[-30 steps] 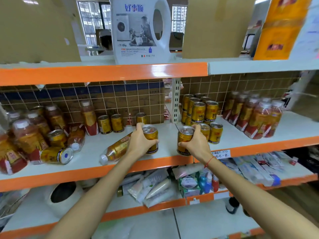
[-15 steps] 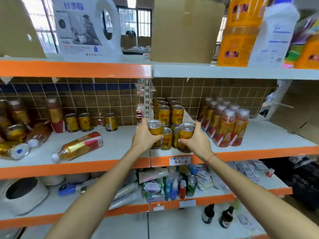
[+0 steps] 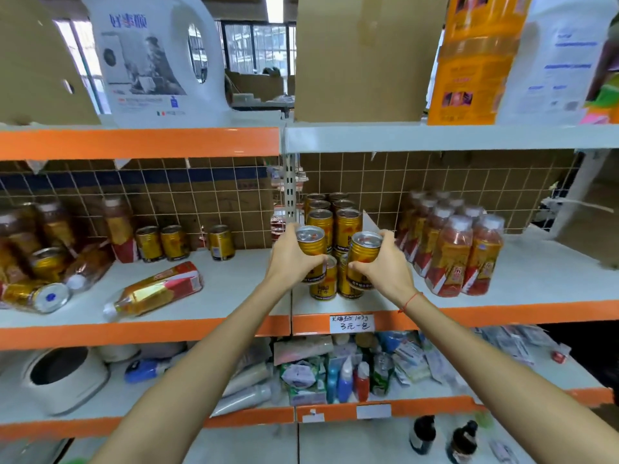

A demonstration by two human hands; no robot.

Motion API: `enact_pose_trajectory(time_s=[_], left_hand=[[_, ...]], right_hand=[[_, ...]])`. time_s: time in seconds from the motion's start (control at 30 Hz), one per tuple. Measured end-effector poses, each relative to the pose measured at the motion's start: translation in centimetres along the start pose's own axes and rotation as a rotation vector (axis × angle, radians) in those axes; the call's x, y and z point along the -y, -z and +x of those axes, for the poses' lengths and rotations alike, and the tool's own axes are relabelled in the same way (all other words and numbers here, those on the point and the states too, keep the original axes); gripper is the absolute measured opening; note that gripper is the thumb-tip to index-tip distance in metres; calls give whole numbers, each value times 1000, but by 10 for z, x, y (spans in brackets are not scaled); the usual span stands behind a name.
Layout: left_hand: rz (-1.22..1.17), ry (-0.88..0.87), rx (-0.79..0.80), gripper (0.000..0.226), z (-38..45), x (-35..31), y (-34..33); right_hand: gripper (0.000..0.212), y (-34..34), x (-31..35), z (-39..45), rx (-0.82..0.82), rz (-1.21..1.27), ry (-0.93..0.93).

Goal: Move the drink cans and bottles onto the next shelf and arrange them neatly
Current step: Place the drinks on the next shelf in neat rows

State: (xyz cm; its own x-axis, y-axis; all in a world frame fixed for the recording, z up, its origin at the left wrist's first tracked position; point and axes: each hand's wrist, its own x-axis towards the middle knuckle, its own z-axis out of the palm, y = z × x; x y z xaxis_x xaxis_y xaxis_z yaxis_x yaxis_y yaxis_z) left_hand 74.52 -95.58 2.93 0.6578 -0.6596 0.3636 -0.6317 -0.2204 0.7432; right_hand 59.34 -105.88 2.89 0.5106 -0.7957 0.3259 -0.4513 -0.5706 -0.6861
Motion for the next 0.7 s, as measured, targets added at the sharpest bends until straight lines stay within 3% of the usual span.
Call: enact_pose_trajectory(time_s=[0.47,0.7], left_hand=[[56,-54,-31,83,20,0,-23],[86,-64,-43,81,37,2,-37]], right_hand=[[85,-5,-18,30,-41,-51,57],[82,-21,-26,53,-33,-40,125]])
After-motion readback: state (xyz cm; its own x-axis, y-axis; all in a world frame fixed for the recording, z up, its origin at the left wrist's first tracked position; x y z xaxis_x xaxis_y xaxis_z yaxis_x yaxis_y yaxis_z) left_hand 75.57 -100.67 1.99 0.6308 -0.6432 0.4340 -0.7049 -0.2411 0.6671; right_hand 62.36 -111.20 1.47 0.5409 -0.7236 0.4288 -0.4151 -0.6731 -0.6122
